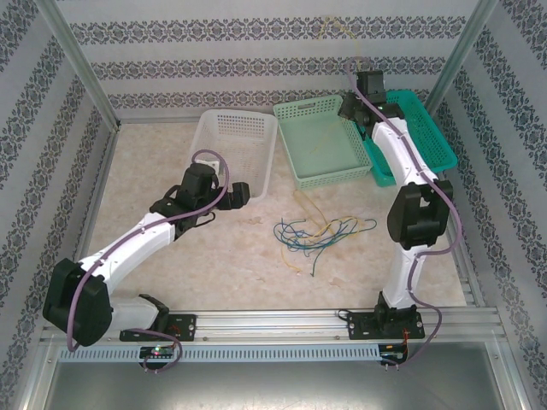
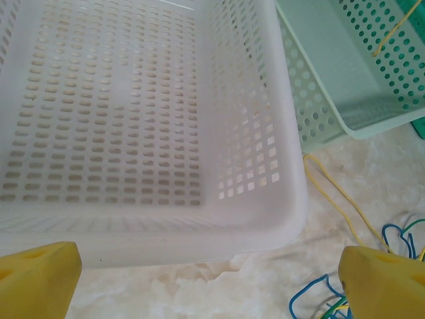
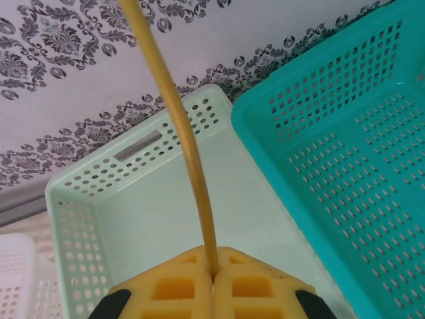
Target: Untangle the cables
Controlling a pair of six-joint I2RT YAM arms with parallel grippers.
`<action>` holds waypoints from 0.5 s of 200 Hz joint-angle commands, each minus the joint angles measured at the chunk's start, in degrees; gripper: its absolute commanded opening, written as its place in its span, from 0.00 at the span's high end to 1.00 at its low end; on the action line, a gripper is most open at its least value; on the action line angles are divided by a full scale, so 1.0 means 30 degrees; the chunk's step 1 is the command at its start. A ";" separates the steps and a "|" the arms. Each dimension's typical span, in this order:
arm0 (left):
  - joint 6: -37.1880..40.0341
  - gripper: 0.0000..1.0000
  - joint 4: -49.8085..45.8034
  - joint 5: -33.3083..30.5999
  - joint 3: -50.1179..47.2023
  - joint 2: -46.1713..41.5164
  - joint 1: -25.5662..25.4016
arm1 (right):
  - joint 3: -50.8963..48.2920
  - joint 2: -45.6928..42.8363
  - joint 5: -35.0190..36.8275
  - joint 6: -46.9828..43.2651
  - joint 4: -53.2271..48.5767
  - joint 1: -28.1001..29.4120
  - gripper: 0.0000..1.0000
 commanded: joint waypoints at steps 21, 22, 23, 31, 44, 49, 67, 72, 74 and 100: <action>-0.0121 0.00 -0.0558 -0.0045 0.0559 0.0495 0.0397 | 0.0719 0.1435 -0.0134 -0.0306 -0.1154 -0.0056 1.00; -0.0119 0.00 -0.0558 -0.0032 0.0586 0.0498 0.0408 | 0.0712 0.1407 -0.0119 -0.0362 -0.1124 -0.0101 1.00; -0.0104 0.00 -0.0557 -0.0025 0.0600 0.0499 0.0414 | 0.0709 0.1364 -0.0111 -0.0391 -0.1066 -0.0123 1.00; -0.0026 0.00 -0.0558 -0.0017 0.0586 0.0515 0.0425 | 0.0770 0.1173 -0.0194 -0.0577 -0.0839 -0.0491 1.00; 0.0074 0.00 -0.0575 0.0004 0.0585 0.0573 0.0447 | 0.1378 0.0931 -0.0447 -0.0623 -0.1196 -0.1257 1.00; 0.0086 0.00 -0.0570 -0.0014 0.0602 0.0604 0.0425 | 0.1661 0.0802 -0.0556 -0.0624 -0.1383 -0.1596 1.00; 0.0039 0.00 -0.0514 0.0010 0.0526 0.0806 0.0450 | 0.1892 -0.0002 -0.0715 -0.0891 -0.1535 -0.2536 1.00; -0.0011 0.00 -0.0480 0.0015 0.0504 0.0898 0.0475 | 0.1880 -0.0253 -0.0594 -0.1144 -0.1534 -0.2677 1.00; -0.0003 0.00 -0.0435 0.0034 0.0498 0.0908 0.0470 | 0.1878 -0.0362 -0.0541 -0.1289 -0.1556 -0.2734 1.00; -0.0232 0.00 -0.0092 0.0373 0.0494 0.1444 0.0487 | 0.1370 -0.1625 0.1292 -0.3404 -0.1606 -0.2890 1.00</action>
